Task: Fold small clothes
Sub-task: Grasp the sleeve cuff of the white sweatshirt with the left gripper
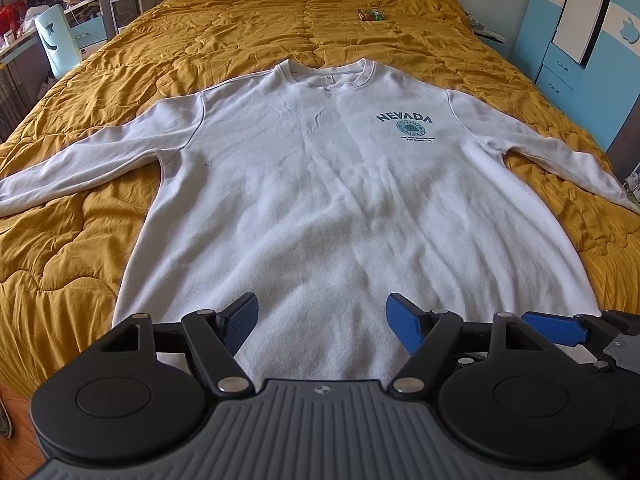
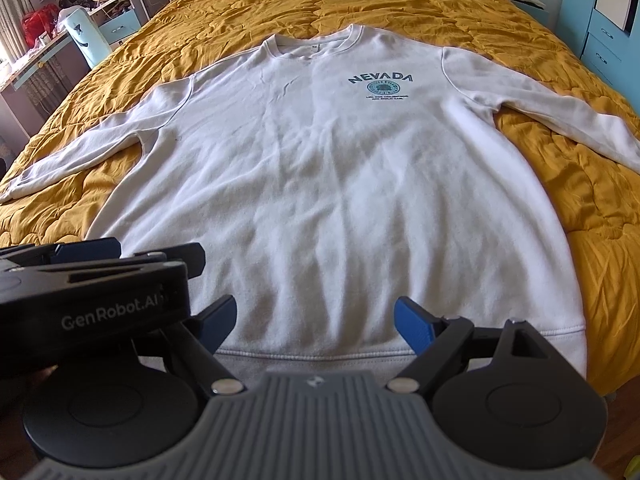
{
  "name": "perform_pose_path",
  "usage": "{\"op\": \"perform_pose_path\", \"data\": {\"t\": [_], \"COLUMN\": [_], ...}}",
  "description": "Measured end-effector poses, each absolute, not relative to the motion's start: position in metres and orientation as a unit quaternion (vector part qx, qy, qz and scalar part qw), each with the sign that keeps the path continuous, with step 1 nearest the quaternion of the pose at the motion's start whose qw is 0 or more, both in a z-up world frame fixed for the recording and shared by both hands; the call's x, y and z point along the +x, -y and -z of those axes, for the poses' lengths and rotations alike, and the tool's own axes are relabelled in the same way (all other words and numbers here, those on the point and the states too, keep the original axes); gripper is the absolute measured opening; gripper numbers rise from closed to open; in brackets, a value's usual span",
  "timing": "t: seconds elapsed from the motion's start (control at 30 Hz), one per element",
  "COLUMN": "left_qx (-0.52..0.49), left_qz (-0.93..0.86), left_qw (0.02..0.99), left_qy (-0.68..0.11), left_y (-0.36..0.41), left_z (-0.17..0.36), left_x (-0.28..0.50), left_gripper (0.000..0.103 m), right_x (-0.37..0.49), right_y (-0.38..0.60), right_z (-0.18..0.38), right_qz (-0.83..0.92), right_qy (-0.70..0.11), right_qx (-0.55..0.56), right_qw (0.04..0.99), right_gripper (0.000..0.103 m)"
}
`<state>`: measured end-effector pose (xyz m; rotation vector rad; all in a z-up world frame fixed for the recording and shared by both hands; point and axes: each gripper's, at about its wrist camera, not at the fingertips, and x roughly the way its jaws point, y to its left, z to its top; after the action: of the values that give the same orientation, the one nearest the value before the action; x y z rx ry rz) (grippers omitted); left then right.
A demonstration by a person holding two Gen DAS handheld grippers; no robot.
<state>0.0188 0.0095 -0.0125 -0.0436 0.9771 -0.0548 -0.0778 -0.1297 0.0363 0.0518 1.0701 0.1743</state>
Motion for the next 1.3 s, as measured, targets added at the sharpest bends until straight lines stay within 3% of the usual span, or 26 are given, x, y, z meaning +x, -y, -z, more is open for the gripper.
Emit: {"op": "perform_pose_path", "data": {"t": [0.23,0.57,0.83,1.13,1.3], "left_qx": [-0.078,-0.2,-0.36,-0.466,-0.462], "left_qz": [-0.036,-0.189,-0.283,-0.258,-0.29], "left_qw": [0.903,0.921,0.843,0.807,0.805], "left_qy": [-0.422,-0.275,-0.281,-0.256,-0.233], "left_y": [-0.082,-0.298,-0.448,-0.524,-0.528], "left_z": [0.001,-0.011,0.036,0.085,0.087], "left_x": [0.039,0.03,0.04,0.058,0.065], "left_gripper": [0.09,0.09,0.083,0.077,0.064], "right_x": [-0.064,-0.053,-0.053,-0.054,-0.052], "right_y": [0.118,0.119,0.112,0.126,0.122], "right_z": [-0.042,-0.027,-0.022,-0.018,-0.018], "right_qz": [-0.099,-0.092,-0.094,-0.058,-0.06], "right_qy": [-0.493,-0.512,-0.513,-0.529,-0.531], "right_qx": [0.022,0.032,0.02,0.048,0.035], "right_qw": [0.864,0.854,0.853,0.845,0.844], "right_gripper": [0.082,0.082,0.082,0.082,0.082]}}
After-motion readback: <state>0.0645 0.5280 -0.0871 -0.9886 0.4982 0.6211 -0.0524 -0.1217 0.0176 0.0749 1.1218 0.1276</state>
